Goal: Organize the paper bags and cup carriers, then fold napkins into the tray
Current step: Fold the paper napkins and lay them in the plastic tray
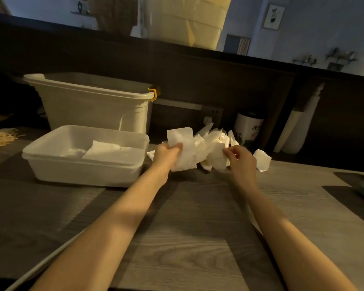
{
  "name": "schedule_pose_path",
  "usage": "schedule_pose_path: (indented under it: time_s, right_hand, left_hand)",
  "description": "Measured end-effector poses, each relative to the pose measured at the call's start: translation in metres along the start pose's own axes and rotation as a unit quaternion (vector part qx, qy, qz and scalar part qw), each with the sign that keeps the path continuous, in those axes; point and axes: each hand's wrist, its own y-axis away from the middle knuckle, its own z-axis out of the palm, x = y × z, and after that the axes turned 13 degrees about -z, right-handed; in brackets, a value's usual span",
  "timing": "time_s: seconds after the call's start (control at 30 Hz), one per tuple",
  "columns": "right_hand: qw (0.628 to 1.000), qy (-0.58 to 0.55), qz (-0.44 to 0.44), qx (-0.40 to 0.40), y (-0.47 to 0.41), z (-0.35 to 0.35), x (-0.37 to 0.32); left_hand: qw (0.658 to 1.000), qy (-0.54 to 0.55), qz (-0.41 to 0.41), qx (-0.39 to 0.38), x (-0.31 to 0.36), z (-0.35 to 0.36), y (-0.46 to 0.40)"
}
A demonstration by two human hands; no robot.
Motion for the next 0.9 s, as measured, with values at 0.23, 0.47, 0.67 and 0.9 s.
schedule_pose_path:
  time_s: [0.23,0.47,0.67,0.9]
  right_hand:
    - [0.988,-0.148,0.025,0.039,-0.004,-0.019,-0.021]
    - [0.955,-0.279,0.097,-0.01,-0.004,-0.033,-0.05]
    - [0.941,-0.291,0.164,-0.055,-0.001,-0.023,-0.054]
    - [0.931,-0.307,0.192,-0.038,0.001,-0.019,-0.049]
  left_hand:
    - [1.0,0.003,0.005,0.014,0.004,-0.003,0.003]
    - [0.996,-0.05,0.079,-0.004,0.009,-0.001,0.013]
    - [0.985,-0.081,0.07,-0.136,0.003,0.009,0.026]
    - [0.967,-0.034,0.028,-0.251,0.003,0.017,0.035]
